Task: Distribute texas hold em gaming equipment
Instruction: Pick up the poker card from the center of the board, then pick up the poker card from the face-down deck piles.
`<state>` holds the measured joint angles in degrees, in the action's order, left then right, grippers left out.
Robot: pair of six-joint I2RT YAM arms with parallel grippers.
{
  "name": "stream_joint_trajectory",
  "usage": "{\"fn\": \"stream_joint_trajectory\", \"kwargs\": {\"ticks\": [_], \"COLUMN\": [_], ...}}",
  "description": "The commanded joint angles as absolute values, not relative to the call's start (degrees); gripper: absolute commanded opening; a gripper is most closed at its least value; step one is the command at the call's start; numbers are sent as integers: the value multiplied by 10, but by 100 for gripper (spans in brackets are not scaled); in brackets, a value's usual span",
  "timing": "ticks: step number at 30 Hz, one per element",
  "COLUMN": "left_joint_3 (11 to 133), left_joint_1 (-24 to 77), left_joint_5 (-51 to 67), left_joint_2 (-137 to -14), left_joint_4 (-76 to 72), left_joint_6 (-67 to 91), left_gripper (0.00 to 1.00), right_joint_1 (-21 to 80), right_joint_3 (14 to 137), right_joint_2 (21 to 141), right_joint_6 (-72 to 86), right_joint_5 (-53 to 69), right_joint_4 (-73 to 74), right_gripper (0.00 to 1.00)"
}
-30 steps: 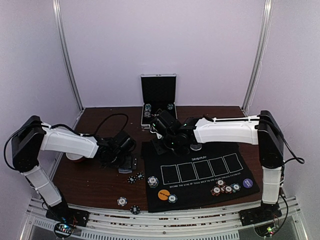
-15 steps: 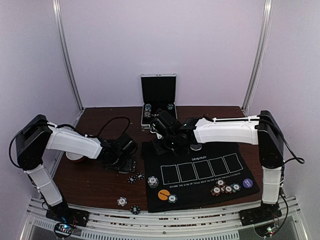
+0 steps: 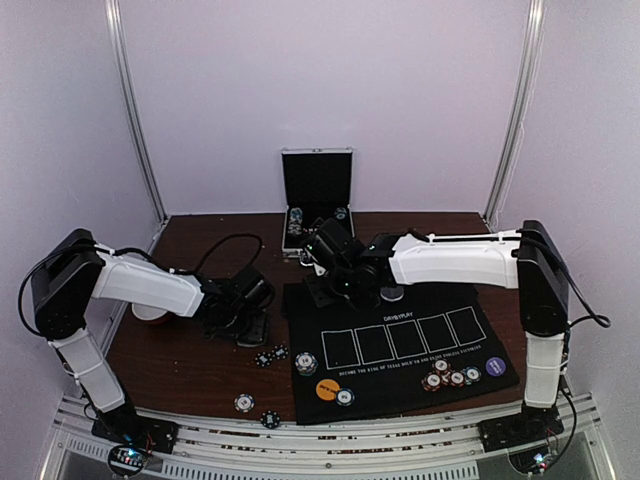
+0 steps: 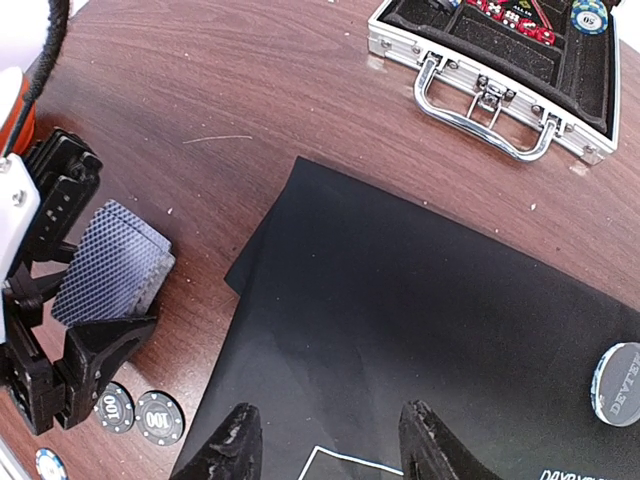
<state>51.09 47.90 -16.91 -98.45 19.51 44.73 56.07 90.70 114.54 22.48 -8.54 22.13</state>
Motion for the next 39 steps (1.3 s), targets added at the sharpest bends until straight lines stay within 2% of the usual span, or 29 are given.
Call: {"fn": "stream_joint_trajectory", "kwargs": {"ticks": [1, 3, 6, 11, 18, 27, 32, 39], "left_joint_3": [496, 496, 497, 521, 569, 649, 689, 717], "left_joint_1": [474, 474, 474, 474, 475, 503, 519, 531], "left_joint_5": [-143, -146, -151, -180, -188, -78, -22, 34], "left_joint_2": [-1004, -997, -981, -941, -849, -745, -724, -720], "left_joint_4": [200, 200, 201, 232, 293, 370, 398, 406], "left_joint_6": [428, 423, 412, 359, 175, -54, -126, -165], "left_gripper": [57, 51, 47, 47, 45, 46, 46, 46], "right_joint_1": [555, 554, 553, 545, 510, 482, 482, 486], "right_joint_3": [899, 899, 898, 896, 859, 818, 739, 662], "right_joint_2": [1119, 1117, 1113, 1093, 1005, 907, 865, 889], "right_joint_6": [221, 221, 220, 221, 228, 206, 286, 419], "right_joint_5": [-88, -88, -88, -82, -27, 110, 257, 356], "right_joint_4": [228, 228, 230, 234, 222, 226, 76, -186], "right_gripper": [50, 50, 50, 50, 52, 64, 72, 76]}}
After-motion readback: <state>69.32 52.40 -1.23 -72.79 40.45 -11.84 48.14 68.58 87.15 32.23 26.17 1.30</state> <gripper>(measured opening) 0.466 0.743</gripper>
